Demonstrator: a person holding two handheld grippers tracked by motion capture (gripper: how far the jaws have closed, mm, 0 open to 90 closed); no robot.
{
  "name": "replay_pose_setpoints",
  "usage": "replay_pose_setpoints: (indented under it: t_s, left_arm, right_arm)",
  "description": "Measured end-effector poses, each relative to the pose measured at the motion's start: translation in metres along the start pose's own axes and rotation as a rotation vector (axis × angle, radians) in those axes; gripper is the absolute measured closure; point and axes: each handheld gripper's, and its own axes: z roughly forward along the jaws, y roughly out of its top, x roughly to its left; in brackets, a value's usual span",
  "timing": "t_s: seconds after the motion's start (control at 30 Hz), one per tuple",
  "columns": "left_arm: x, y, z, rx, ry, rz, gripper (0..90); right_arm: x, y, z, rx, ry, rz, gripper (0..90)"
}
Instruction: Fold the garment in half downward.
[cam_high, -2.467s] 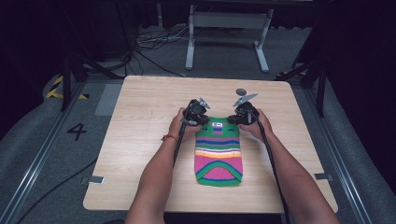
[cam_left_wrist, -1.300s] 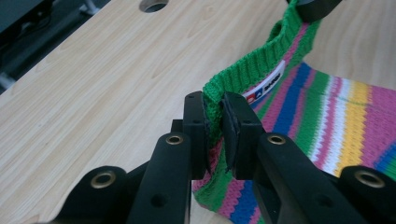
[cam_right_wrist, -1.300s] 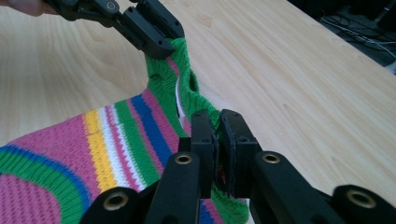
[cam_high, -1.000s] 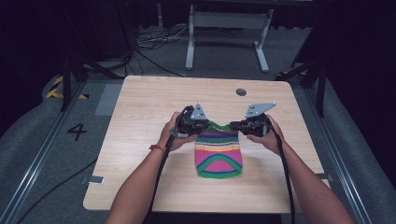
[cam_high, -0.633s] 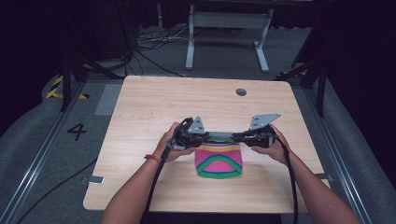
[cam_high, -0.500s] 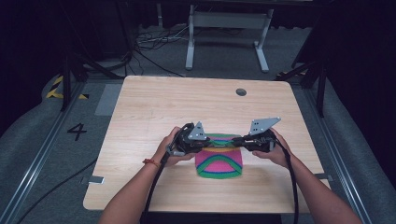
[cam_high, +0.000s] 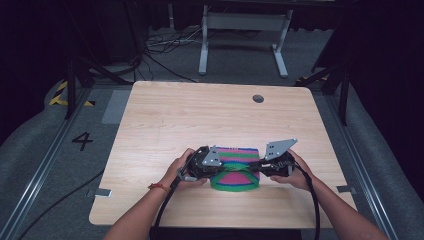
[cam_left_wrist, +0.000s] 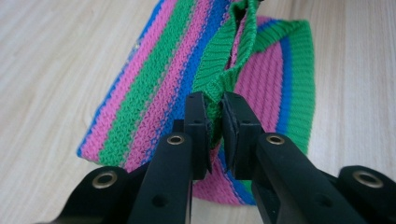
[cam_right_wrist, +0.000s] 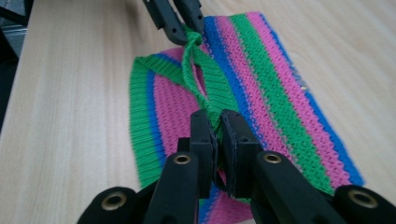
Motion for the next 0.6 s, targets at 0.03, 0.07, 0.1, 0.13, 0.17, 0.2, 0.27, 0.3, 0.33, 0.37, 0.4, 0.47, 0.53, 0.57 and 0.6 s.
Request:
replay_pose_setpoints:
  t_s: [0.03,0.07,0.1,0.13,0.17,0.2,0.27,0.3,0.33,0.37,0.4,0.47,0.53,0.57,0.6]
  left_arm:
    - [-0.002,-0.001,0.000,0.006,0.000,0.003,81.1]
    - [-0.004,-0.001,0.000,0.005,-0.009,0.004,81.1]
    - [-0.008,-0.002,0.000,0.020,-0.010,0.010,81.1]
    - [-0.010,-0.003,0.001,0.022,-0.015,0.021,81.1]
    - [-0.012,-0.004,0.001,0.030,-0.023,0.022,81.0]
    - [-0.018,-0.005,0.001,0.034,-0.024,0.024,81.0]
    - [-0.024,-0.006,0.002,0.047,-0.029,0.033,80.9]
    - [-0.024,-0.006,0.002,0.047,-0.029,0.033,80.8]
    - [-0.026,-0.006,0.002,0.055,-0.030,0.049,80.8]
    - [-0.029,-0.006,0.001,0.057,-0.038,0.054,80.7]
    - [-0.031,-0.007,0.001,0.060,-0.038,0.054,80.7]
    - [-0.035,-0.010,0.002,0.078,-0.040,0.055,80.1]
    - [-0.038,-0.013,0.003,0.089,-0.039,0.060,80.0]
    - [-0.039,-0.015,0.005,0.090,-0.037,0.056,79.8]
    - [-0.039,-0.015,0.006,0.090,-0.035,0.057,79.7]
  right_arm:
    - [0.002,-0.002,0.001,0.006,-0.003,-0.004,84.2]
    - [0.005,-0.003,0.001,0.010,-0.008,-0.003,84.2]
    - [0.007,-0.004,0.002,0.007,-0.008,-0.002,84.2]
    - [0.010,-0.006,0.001,0.009,-0.002,0.001,84.2]
    - [0.011,-0.007,0.001,0.010,0.001,-0.001,84.2]
    - [0.013,-0.008,0.001,0.012,0.006,-0.005,84.2]
    - [0.019,-0.011,0.001,0.021,0.015,-0.005,84.2]
    - [0.019,-0.011,0.001,0.021,0.015,-0.005,84.2]
    - [0.020,-0.012,0.002,0.023,0.014,-0.012,84.1]
    - [0.022,-0.013,0.002,0.027,0.016,-0.015,84.0]
    - [0.025,-0.014,0.000,0.039,0.020,-0.016,83.8]
    - [0.027,-0.016,-0.001,0.047,0.017,-0.017,83.6]
    - [0.027,-0.018,-0.002,0.046,0.019,-0.011,83.6]
    - [0.027,-0.020,-0.001,0.046,0.020,-0.005,83.4]
    - [0.028,-0.023,-0.001,0.054,0.015,-0.004,83.1]
